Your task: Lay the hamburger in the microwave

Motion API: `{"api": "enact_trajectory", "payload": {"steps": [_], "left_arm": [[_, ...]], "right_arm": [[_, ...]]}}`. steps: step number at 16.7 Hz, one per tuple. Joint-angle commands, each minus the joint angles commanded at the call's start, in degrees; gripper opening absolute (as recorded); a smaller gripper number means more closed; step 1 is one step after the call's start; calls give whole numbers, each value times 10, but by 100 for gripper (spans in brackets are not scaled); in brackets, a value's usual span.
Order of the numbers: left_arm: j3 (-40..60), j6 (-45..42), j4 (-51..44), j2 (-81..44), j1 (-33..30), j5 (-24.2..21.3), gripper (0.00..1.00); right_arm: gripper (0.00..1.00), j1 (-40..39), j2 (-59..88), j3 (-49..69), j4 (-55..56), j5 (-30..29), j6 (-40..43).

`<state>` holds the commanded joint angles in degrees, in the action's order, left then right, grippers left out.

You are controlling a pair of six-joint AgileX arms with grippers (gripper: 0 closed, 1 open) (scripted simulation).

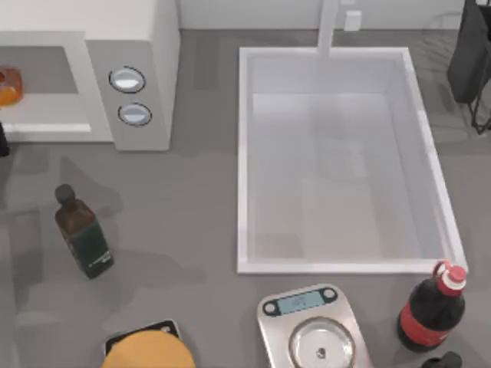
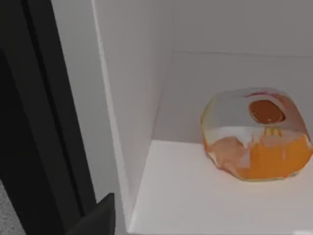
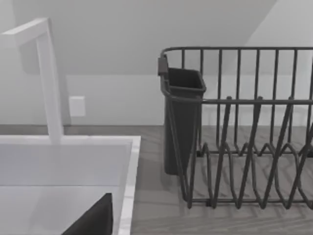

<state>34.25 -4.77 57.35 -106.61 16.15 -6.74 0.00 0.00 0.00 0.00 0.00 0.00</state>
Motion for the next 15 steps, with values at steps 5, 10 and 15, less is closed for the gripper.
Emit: {"api": "enact_trajectory", "payload": {"steps": [5,10,15], "left_arm": [[-97,-5,32,13,17,-12,100],[-146,-8,26,-5,27,-14,100],[-144,-8,26,-4,23,-14,100]], "right_arm": [[100,0,0,0,0,0,0],[100,0,0,0,0,0,0],[100,0,0,0,0,0,0]]}}
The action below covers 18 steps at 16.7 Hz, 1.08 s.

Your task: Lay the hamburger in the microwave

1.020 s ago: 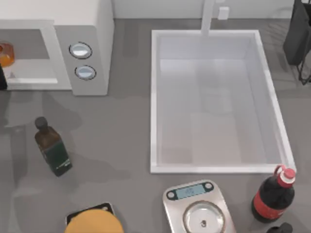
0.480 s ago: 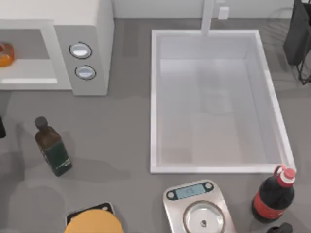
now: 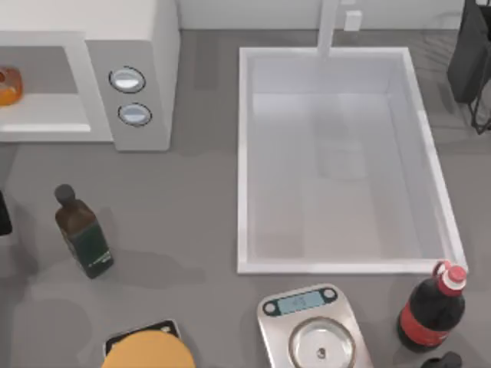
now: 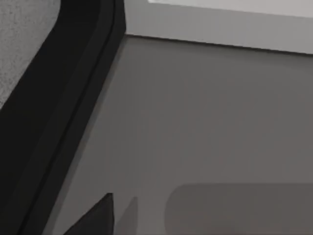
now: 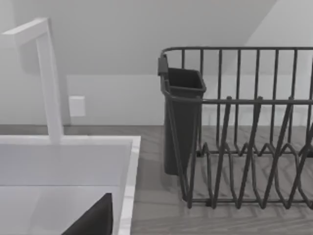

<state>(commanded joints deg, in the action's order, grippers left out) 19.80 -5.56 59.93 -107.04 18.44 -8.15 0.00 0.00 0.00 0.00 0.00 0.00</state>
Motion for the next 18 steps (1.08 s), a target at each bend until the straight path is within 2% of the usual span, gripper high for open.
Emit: {"api": "enact_trajectory", "payload": {"steps": [7,18], "left_arm": [[43,0,-30,67,11,11,100],[73,0,-256,214,3,5,100]], "right_arm": [[100,0,0,0,0,0,0],[100,0,0,0,0,0,0]]}}
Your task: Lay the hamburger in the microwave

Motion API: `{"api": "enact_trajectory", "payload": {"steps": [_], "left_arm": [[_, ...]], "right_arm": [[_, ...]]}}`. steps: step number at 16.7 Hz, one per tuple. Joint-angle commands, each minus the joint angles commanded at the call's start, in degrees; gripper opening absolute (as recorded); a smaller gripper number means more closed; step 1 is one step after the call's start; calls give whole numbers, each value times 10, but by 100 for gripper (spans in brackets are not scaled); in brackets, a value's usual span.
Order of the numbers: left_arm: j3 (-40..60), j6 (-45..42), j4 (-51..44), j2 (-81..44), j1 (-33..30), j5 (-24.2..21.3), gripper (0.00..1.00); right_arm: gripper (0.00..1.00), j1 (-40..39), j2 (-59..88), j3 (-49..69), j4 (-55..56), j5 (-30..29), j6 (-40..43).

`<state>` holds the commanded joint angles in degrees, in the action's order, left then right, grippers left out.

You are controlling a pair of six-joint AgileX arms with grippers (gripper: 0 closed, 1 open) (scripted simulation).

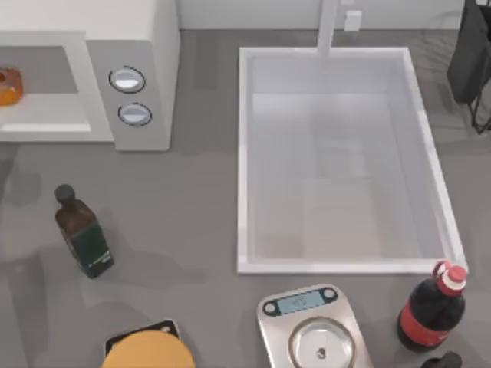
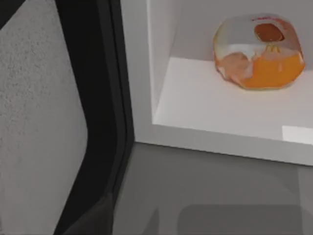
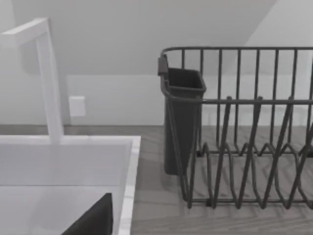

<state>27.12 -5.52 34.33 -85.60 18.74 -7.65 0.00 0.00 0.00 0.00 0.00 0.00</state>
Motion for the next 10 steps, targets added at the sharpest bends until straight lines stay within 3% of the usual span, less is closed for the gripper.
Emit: {"api": "enact_trajectory", "payload": {"steps": [5,10], "left_arm": [[7,1,-90,58,-2,-1,100],[10,1,-121,79,-3,-1,100]], "right_arm": [[100,0,0,0,0,0,0],[100,0,0,0,0,0,0]]}}
